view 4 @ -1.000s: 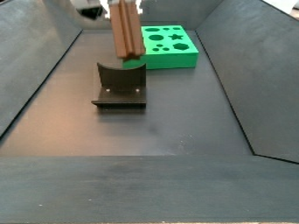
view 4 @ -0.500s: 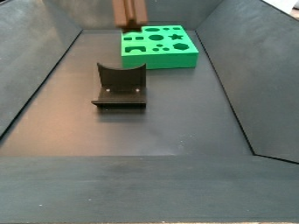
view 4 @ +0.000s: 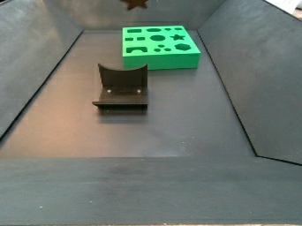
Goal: Pick up the star object. Move up. Place the star object on the fixture. Regrasp the star object. Move to above the board. Insert the star object.
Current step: Move to above the board.
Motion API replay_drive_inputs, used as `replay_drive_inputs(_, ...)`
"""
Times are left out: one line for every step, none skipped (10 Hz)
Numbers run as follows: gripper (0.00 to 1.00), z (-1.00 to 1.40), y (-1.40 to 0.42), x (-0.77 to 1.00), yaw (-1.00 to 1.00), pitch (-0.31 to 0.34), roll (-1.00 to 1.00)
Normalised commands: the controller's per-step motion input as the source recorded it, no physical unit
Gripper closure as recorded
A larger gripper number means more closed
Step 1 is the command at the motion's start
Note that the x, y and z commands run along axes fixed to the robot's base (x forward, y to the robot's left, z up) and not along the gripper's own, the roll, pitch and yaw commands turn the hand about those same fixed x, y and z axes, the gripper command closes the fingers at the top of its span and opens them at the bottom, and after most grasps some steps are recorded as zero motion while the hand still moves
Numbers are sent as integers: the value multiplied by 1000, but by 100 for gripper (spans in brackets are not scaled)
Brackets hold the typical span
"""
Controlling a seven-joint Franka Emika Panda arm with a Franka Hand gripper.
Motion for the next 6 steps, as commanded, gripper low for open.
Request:
replay_drive_inputs(100, 234, -1000, -443, -106, -125, -1000)
replay_drive_inputs(100, 229, -1000, -464, -112, -132, -1000)
replay_drive_inputs(100, 237, -1000, -483, -123, -137, -1000)
replay_drive_inputs(100, 238, -1000, -497, -132, -131, -1000)
replay_drive_inputs(100, 245, -1000, -515, -138, -128, -1000)
replay_drive_inputs(100, 247, -1000, -531, -141, -128, -1000)
